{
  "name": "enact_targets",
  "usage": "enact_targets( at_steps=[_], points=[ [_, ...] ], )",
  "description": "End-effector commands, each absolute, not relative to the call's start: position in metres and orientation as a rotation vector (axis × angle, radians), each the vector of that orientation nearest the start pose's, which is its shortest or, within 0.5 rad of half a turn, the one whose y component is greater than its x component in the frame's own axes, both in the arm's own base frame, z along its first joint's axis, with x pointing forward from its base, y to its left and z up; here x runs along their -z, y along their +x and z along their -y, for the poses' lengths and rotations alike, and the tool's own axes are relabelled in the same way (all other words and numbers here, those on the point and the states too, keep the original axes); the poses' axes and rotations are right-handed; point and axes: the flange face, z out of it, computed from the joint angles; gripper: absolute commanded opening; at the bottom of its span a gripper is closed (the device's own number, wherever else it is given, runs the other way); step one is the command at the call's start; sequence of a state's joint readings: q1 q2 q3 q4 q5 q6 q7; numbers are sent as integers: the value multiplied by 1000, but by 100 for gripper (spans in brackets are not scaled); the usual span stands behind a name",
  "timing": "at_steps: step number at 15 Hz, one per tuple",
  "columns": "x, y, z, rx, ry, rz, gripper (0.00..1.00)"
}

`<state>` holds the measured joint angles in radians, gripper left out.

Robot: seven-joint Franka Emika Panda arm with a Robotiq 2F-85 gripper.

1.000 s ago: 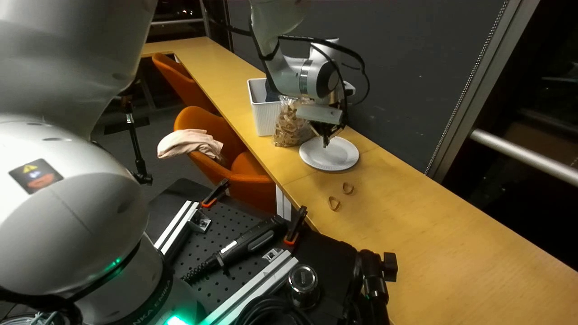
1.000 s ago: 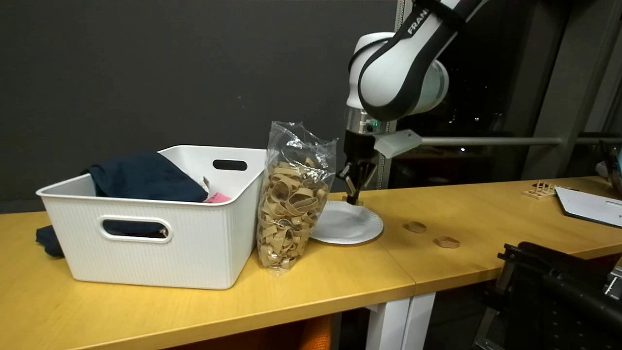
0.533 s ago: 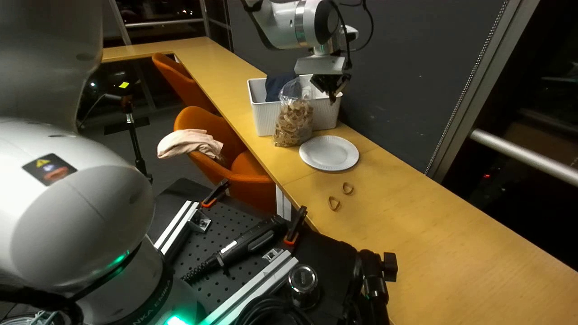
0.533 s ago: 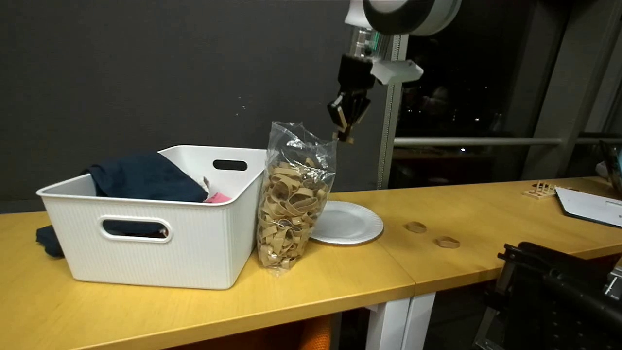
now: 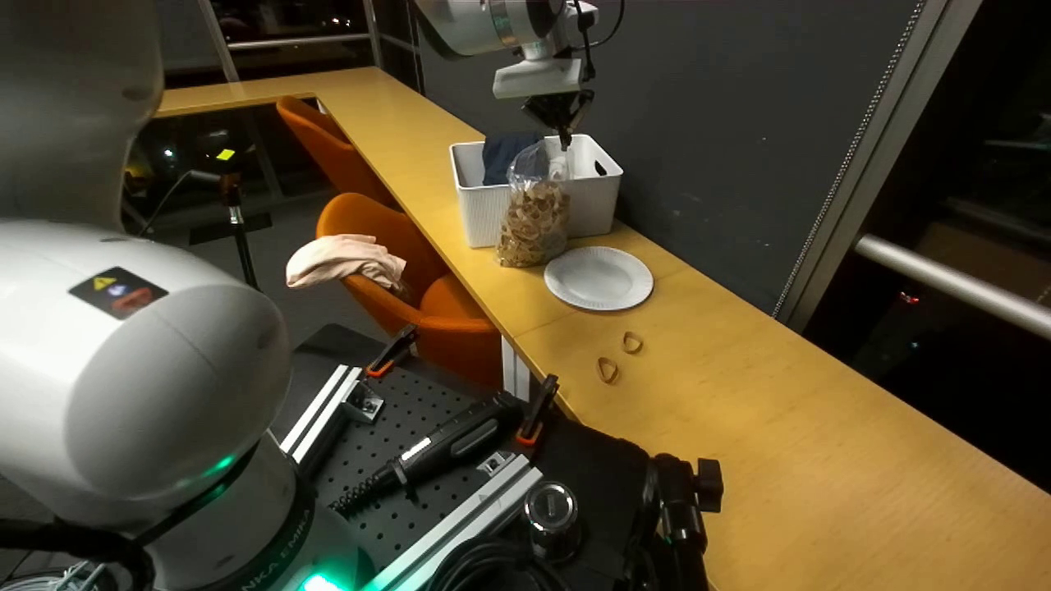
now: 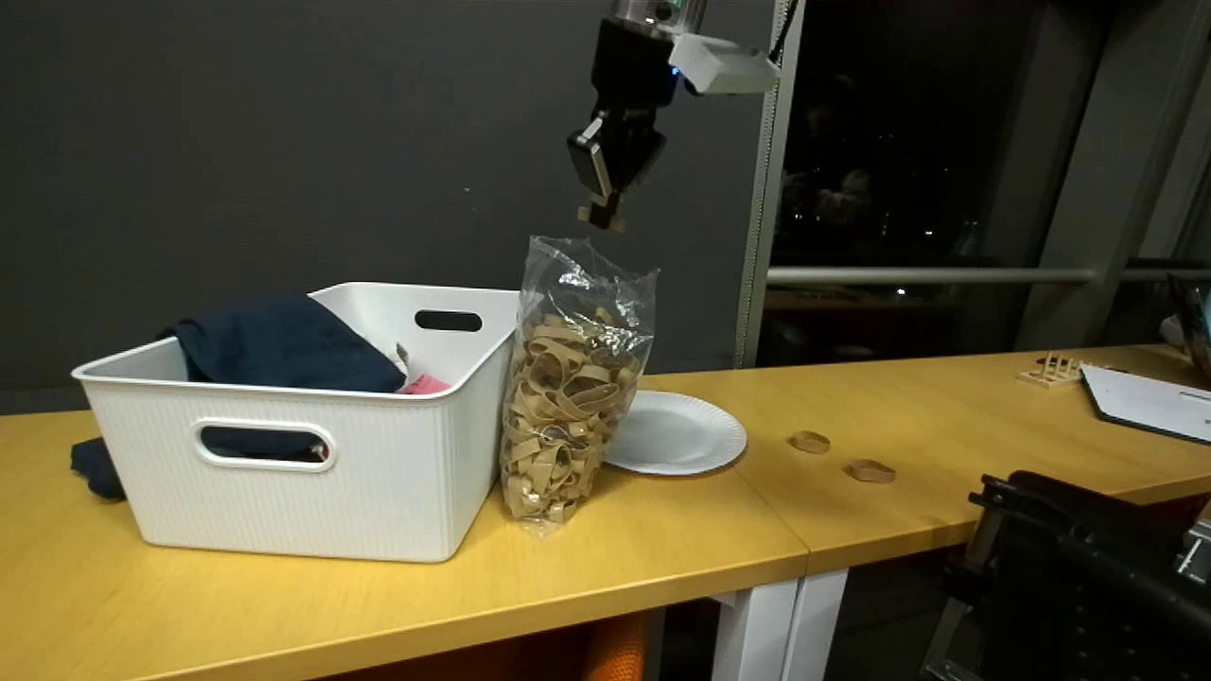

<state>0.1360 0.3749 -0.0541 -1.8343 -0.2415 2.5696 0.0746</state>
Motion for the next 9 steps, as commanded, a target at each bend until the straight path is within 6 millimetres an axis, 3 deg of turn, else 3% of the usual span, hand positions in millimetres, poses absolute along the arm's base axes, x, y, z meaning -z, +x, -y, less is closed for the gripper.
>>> enact_targets(
  at_steps=[1, 4, 5, 7, 9],
  points=[
    [-360, 666, -82, 579, -3232, 350, 1],
    [-350, 664, -91, 555, -3232, 371, 5],
    [-349, 663, -93, 549, -3236, 371, 28],
    [-347, 661, -96, 531, -3235, 369, 32],
    [-344, 658, -96, 503, -3234, 357, 46]
  ],
)
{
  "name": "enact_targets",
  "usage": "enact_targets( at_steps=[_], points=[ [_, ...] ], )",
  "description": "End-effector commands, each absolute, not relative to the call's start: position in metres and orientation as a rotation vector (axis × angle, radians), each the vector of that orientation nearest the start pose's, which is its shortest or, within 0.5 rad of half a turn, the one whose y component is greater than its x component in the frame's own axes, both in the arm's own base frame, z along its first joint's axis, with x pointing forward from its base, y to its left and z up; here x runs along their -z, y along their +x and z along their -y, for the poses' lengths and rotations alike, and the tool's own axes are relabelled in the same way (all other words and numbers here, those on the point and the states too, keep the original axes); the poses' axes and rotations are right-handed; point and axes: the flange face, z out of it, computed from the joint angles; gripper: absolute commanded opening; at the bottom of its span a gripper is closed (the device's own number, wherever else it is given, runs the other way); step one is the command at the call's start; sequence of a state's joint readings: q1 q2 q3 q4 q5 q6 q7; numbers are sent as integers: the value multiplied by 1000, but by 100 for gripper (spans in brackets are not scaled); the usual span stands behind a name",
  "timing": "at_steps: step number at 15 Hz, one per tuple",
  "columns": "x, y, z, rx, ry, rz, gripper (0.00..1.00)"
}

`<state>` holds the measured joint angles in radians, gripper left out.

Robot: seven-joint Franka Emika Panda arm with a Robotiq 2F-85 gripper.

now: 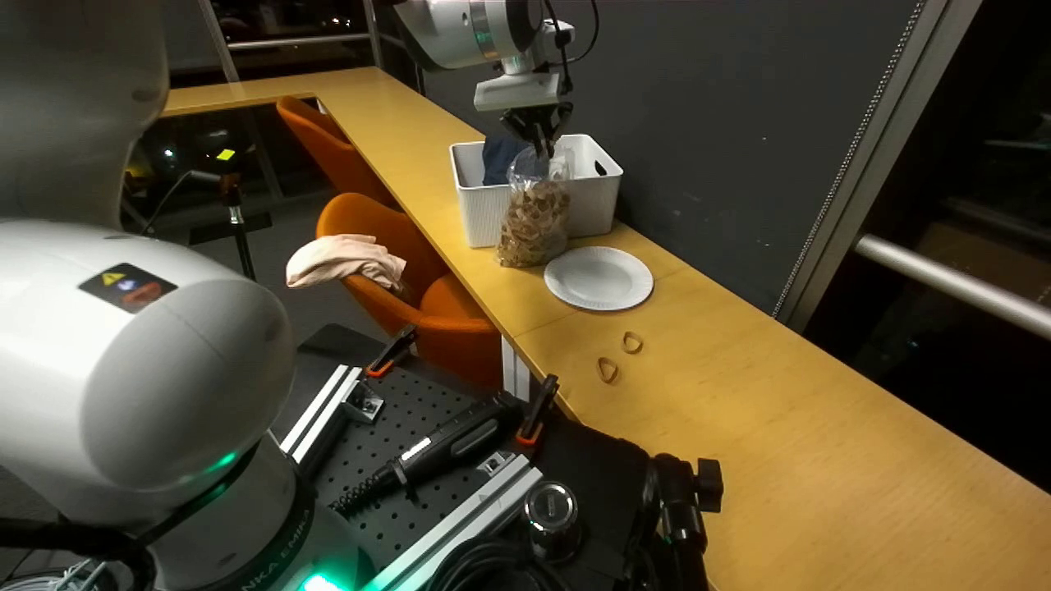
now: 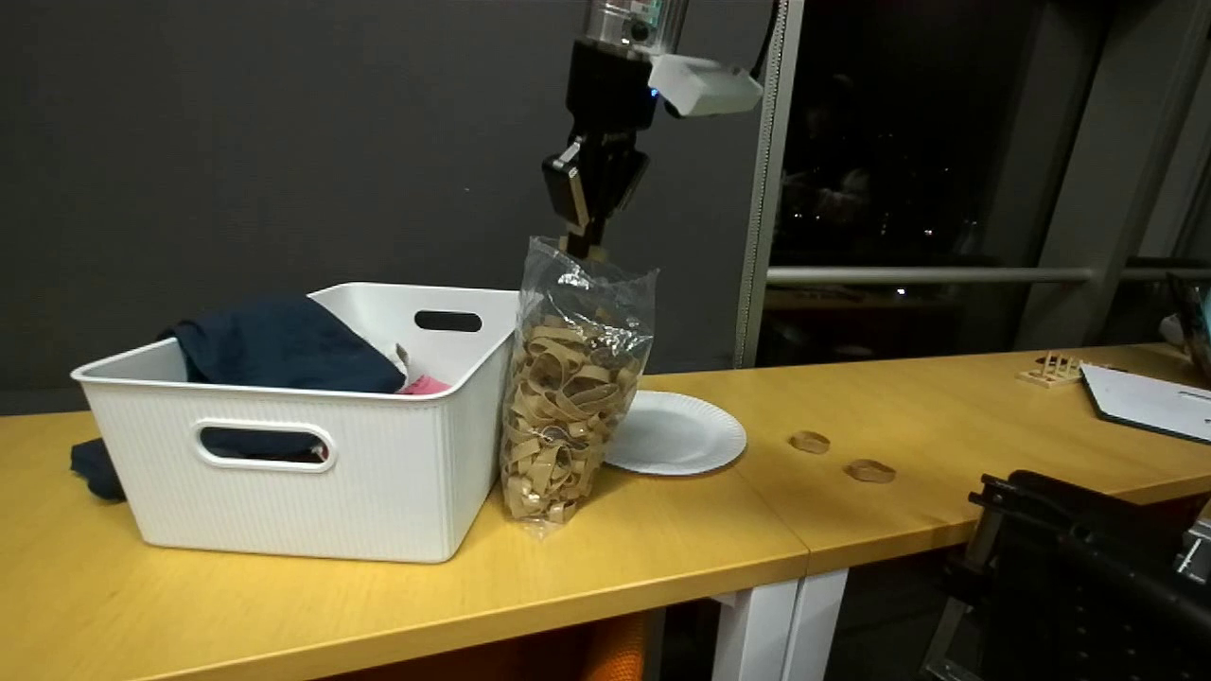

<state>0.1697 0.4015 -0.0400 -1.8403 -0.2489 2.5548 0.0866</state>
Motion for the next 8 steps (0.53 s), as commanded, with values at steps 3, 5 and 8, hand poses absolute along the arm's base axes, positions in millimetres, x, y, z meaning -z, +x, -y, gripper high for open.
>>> enact_targets(
  at_steps=[3, 5, 8],
  points=[
    [-343, 655, -93, 459, -3238, 348, 67],
    [-344, 655, -92, 444, -3247, 344, 81],
    [-352, 647, -84, 400, -3269, 326, 99]
  ],
)
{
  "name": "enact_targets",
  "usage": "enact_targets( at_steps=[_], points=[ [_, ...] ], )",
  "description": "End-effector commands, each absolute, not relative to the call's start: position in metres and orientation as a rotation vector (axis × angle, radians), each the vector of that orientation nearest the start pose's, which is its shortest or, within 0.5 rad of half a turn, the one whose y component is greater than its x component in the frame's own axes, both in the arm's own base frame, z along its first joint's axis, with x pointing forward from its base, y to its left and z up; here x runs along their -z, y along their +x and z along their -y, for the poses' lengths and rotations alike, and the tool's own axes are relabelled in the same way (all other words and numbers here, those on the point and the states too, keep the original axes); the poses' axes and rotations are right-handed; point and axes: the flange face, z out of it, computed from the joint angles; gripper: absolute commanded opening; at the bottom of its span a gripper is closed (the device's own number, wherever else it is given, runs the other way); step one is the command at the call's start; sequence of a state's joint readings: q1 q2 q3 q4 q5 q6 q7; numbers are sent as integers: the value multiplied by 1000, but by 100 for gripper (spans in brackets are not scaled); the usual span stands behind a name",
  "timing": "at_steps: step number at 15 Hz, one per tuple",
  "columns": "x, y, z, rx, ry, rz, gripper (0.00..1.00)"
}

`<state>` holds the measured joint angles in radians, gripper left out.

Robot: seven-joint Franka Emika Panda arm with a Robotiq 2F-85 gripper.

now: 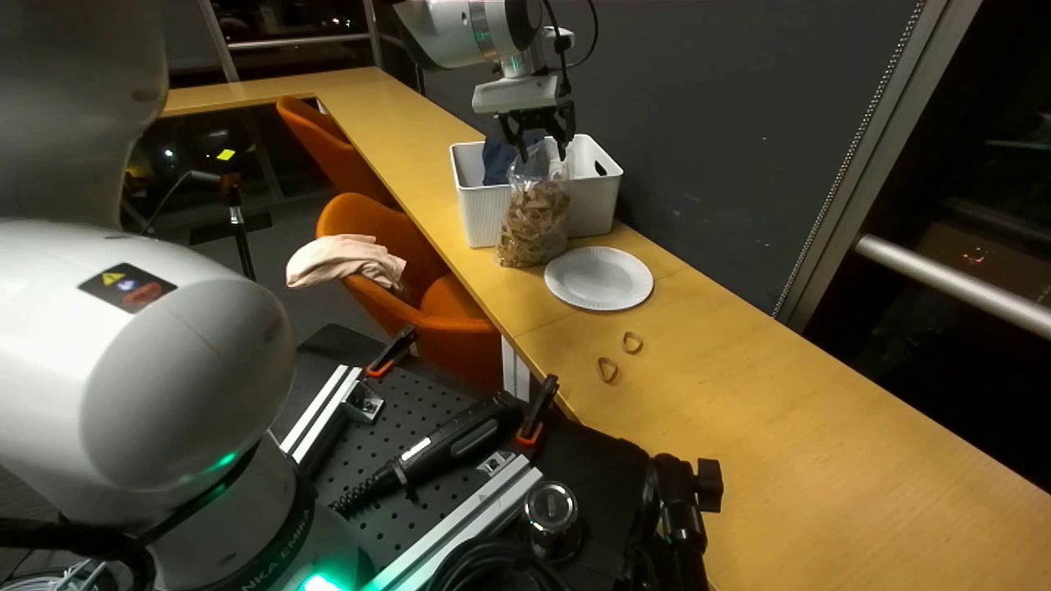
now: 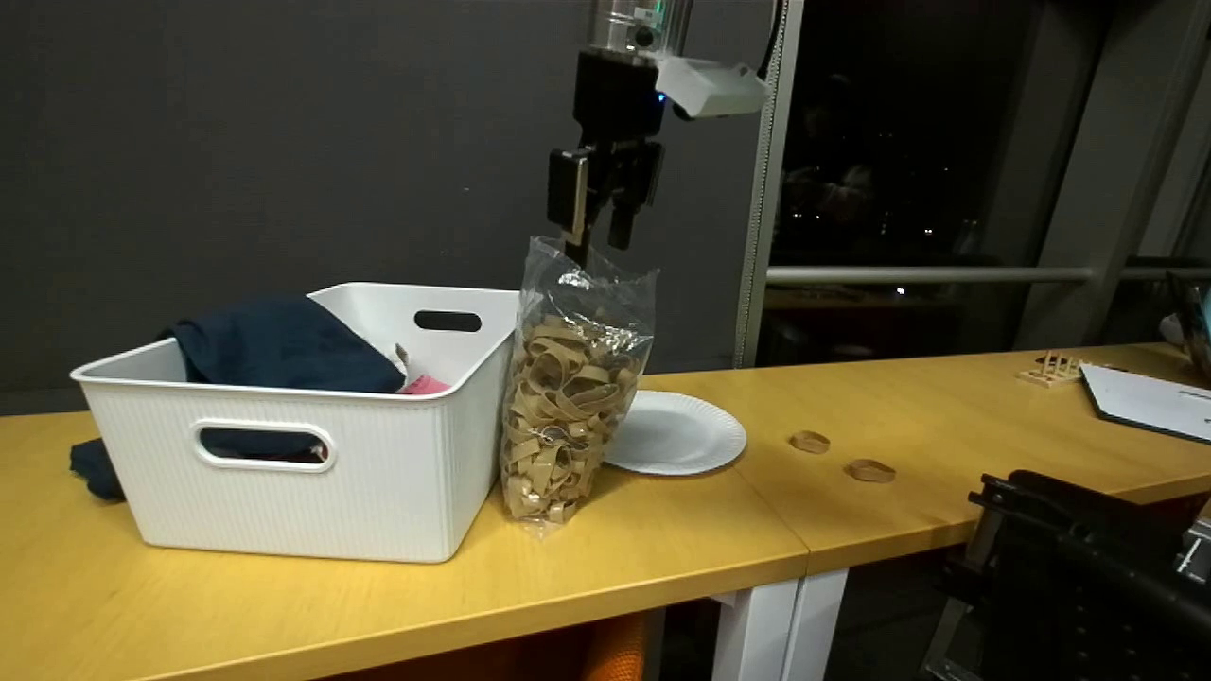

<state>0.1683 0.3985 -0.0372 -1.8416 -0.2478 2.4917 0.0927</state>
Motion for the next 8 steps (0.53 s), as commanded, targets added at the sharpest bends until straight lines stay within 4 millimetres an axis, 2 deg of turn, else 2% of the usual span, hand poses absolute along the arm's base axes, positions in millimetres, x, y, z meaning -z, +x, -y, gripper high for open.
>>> enact_targets(
  at_steps=[1, 5, 8],
  points=[
    [-357, 644, -78, 394, -3284, 313, 100],
    [-377, 613, -41, 298, -3309, 223, 100],
    [-377, 580, 1, 209, -3313, 153, 100]
  ],
)
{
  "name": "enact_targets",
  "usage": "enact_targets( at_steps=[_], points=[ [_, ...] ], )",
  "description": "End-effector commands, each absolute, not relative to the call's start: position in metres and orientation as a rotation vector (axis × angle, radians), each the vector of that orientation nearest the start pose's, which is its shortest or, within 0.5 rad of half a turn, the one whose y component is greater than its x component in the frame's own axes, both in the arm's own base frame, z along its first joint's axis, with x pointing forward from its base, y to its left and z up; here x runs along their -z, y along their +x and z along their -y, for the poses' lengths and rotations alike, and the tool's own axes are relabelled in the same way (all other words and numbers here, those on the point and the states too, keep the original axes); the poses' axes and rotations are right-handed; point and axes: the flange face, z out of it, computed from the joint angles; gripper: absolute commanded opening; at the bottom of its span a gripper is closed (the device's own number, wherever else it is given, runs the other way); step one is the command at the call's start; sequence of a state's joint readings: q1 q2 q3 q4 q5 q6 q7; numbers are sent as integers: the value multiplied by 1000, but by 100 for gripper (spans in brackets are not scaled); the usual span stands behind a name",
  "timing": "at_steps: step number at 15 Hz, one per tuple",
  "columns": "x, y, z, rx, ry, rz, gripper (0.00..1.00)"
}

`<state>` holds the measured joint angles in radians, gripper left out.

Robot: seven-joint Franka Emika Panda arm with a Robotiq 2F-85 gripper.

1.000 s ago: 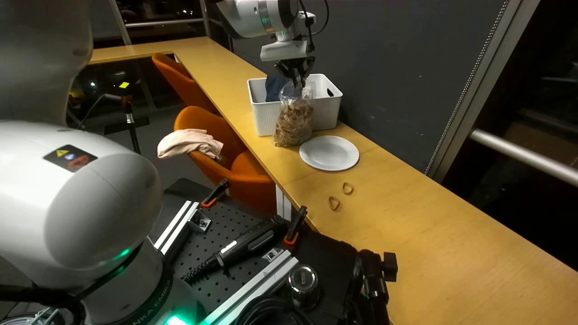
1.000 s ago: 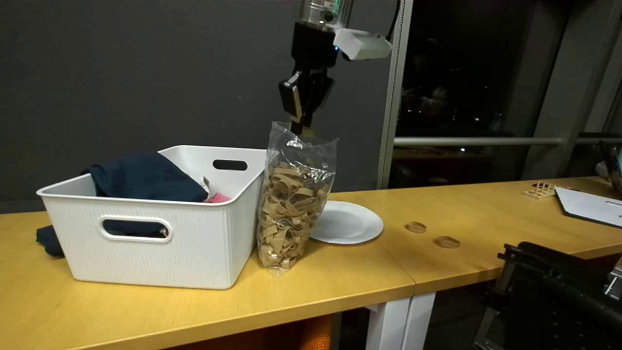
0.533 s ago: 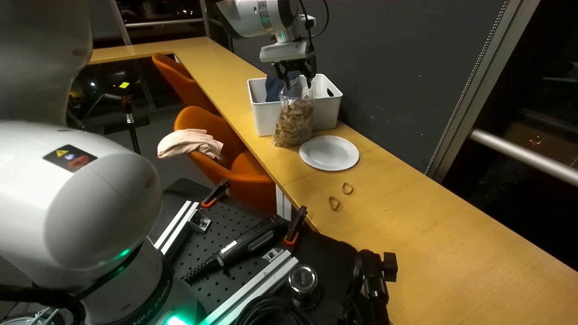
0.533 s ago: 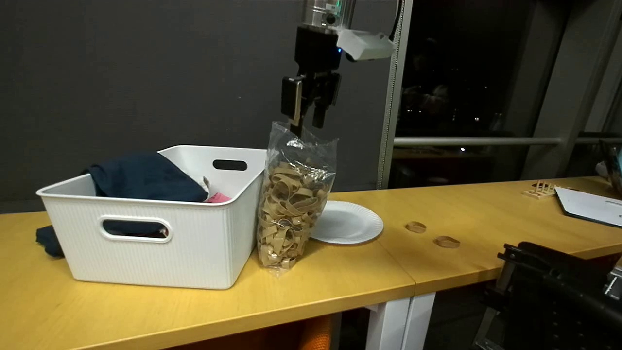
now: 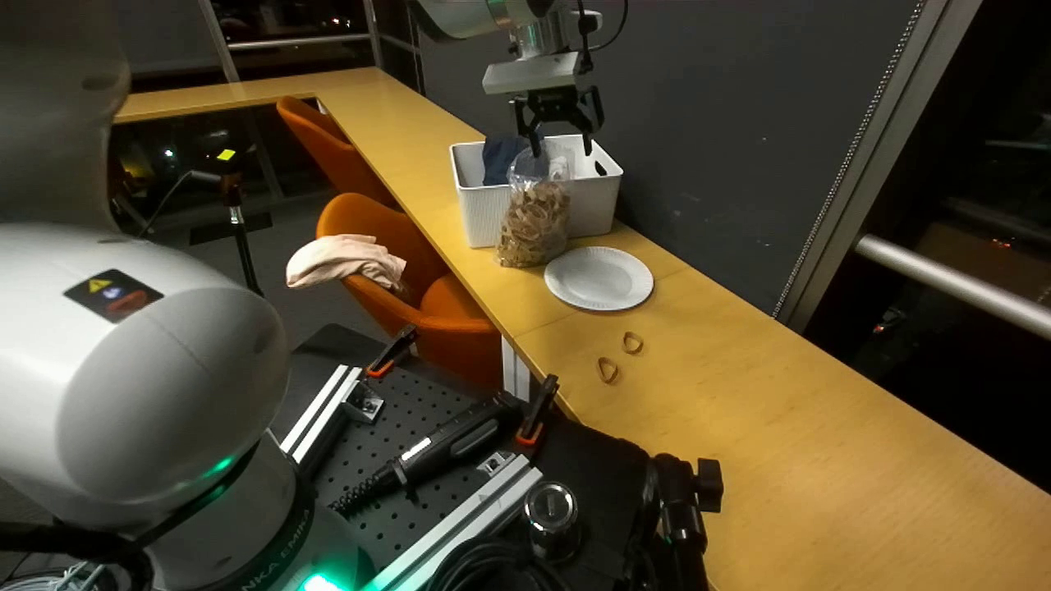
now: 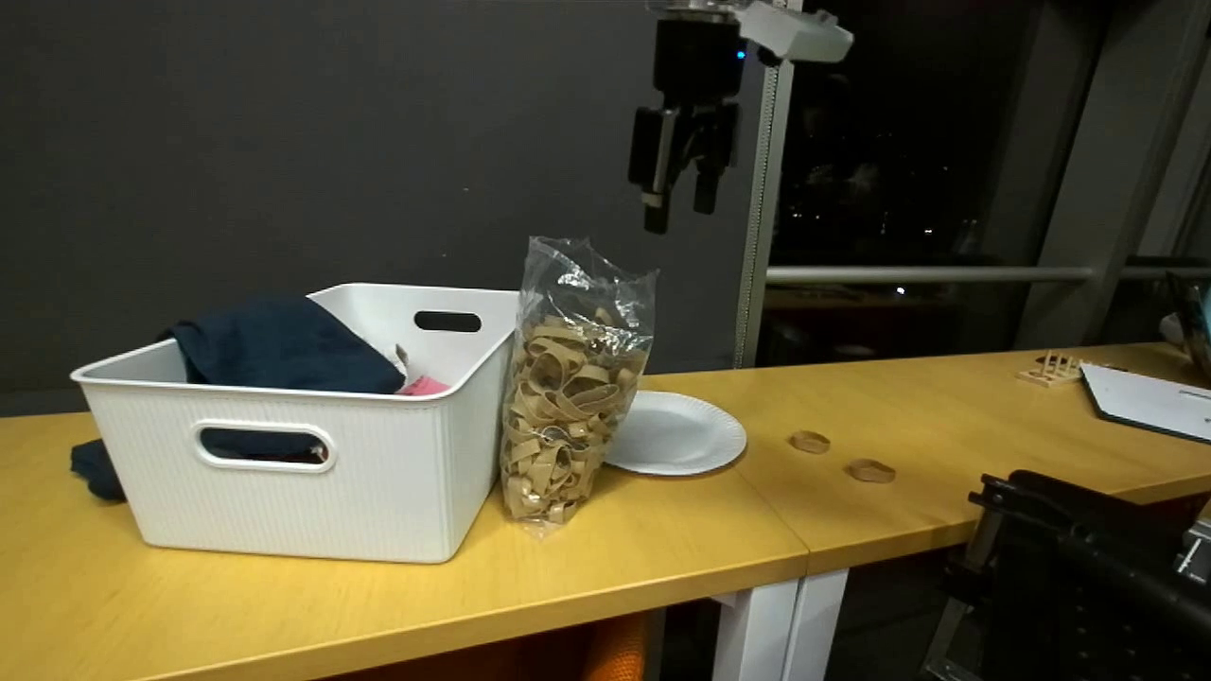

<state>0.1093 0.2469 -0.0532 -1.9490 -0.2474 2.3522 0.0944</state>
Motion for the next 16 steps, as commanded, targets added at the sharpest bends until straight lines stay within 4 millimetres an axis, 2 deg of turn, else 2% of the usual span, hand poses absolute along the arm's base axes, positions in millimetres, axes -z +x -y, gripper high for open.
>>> enact_targets(
  at_steps=[1, 4, 7, 9, 12, 16],
  points=[
    [-373, 570, 16, 181, -3311, 147, 100],
    [-344, 541, 61, 92, -3302, 73, 100],
    [-302, 518, 98, 13, -3277, 11, 100],
    [-269, 509, 116, 19, -3267, -17, 100],
    [-219, 506, 115, 34, -3261, -24, 100],
    [-168, 495, 104, 110, -3271, -9, 100]
  ],
)
